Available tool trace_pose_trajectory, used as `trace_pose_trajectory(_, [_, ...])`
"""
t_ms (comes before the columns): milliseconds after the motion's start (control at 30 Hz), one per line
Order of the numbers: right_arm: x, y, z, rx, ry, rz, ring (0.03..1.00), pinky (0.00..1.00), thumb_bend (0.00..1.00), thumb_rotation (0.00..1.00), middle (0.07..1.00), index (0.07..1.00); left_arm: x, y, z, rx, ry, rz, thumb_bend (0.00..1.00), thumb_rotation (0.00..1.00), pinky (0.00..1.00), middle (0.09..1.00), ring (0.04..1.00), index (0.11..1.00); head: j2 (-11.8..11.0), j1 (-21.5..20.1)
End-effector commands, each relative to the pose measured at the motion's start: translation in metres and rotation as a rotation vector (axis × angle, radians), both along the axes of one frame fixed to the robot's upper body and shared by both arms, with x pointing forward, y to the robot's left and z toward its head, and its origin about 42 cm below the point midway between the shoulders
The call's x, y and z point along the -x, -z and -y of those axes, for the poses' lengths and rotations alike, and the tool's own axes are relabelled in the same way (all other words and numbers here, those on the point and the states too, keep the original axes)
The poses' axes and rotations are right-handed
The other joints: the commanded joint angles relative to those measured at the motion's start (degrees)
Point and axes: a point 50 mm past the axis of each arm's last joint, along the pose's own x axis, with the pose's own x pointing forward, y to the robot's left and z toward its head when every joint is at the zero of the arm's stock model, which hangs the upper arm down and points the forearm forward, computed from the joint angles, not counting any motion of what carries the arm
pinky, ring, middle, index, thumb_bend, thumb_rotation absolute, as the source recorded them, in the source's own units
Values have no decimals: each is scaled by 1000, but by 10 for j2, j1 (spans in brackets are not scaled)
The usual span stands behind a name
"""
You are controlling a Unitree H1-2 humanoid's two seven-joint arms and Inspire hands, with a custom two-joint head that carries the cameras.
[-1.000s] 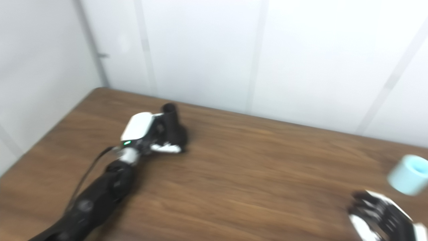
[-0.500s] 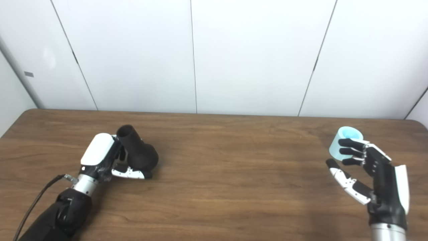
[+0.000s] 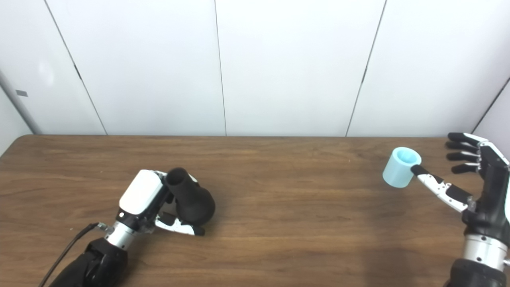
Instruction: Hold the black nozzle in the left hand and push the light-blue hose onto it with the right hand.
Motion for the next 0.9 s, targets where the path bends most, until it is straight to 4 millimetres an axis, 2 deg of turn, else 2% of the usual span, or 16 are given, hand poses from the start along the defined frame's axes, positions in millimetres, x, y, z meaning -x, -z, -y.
trace_pose_trajectory(0, [-5,-20,3,43,-7,94,697,556,723,307,736,707,30,45,30,57,34,-94,519,0,114,437,184,503,1,1])
trace_pose_trajectory(67, [-8,-22,6,41,5,89,704,565,750,318,743,715,33,48,40,39,63,-91,516,0,123,421,209,523,0,-3])
trace_pose_trajectory(367, [-15,-21,15,35,50,41,702,575,776,355,746,733,40,56,68,-84,164,-33,520,0,251,457,358,518,-2,-9])
trace_pose_trajectory(533, [-20,-15,18,19,54,15,744,628,792,351,779,757,51,64,80,-127,211,9,519,0,206,440,300,524,-6,-8])
trace_pose_trajectory(667, [-24,-13,19,-8,33,2,774,665,794,351,816,796,58,70,87,-125,242,-9,520,0,218,457,311,517,-5,-10])
trace_pose_trajectory(733, [-25,-13,20,-31,15,-11,811,707,794,352,839,811,61,74,89,-119,254,-9,519,0,184,449,264,523,-3,-11])
trace_pose_trajectory(867, [-26,-13,20,-36,-4,-37,809,700,797,378,832,809,67,78,91,-122,268,-19,517,0,181,433,271,529,0,-12])
